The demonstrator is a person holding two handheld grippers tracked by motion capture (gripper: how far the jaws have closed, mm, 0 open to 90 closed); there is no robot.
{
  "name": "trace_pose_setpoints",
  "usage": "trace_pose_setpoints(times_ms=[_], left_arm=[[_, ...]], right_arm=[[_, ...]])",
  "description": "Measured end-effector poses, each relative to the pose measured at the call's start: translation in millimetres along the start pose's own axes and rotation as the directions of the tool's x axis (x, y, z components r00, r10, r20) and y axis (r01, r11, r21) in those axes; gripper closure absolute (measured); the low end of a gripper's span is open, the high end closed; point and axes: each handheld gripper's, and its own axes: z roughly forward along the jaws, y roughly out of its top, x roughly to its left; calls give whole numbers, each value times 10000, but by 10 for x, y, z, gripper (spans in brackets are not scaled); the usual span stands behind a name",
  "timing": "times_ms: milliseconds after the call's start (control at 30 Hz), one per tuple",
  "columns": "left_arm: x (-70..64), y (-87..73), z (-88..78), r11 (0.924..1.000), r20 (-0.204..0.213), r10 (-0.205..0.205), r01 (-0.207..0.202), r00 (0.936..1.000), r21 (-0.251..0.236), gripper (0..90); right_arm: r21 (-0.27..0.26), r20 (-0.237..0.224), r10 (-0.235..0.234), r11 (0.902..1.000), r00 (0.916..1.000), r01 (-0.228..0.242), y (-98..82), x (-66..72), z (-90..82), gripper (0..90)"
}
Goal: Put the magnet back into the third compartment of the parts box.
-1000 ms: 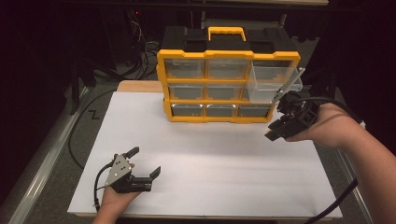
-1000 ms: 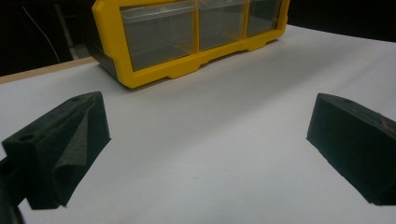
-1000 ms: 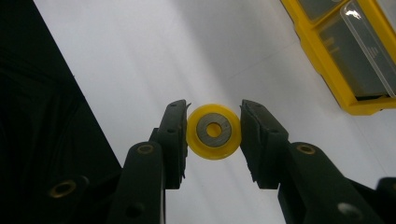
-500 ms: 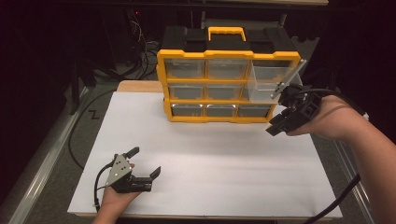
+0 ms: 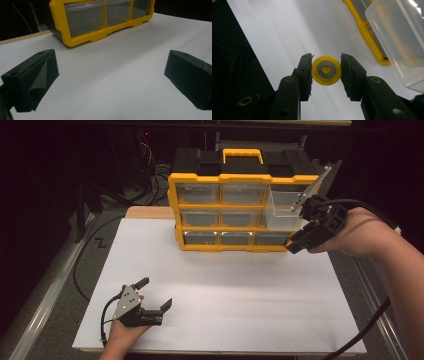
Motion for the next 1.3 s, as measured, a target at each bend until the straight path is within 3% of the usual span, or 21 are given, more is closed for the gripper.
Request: trace_pose_setpoints(times_ms=[633,1300], left_arm=[[4,3,-10,10000,18,-1,1,10000,-17,3],[3,-1,-8,10000,31,-45,45,10000,-6,3]], right_arm=[[-209,215,240,9995,9995,-236,166,-126,-311,651],[-177,514,424,9990,9978,-416,299,-272,-438,650]])
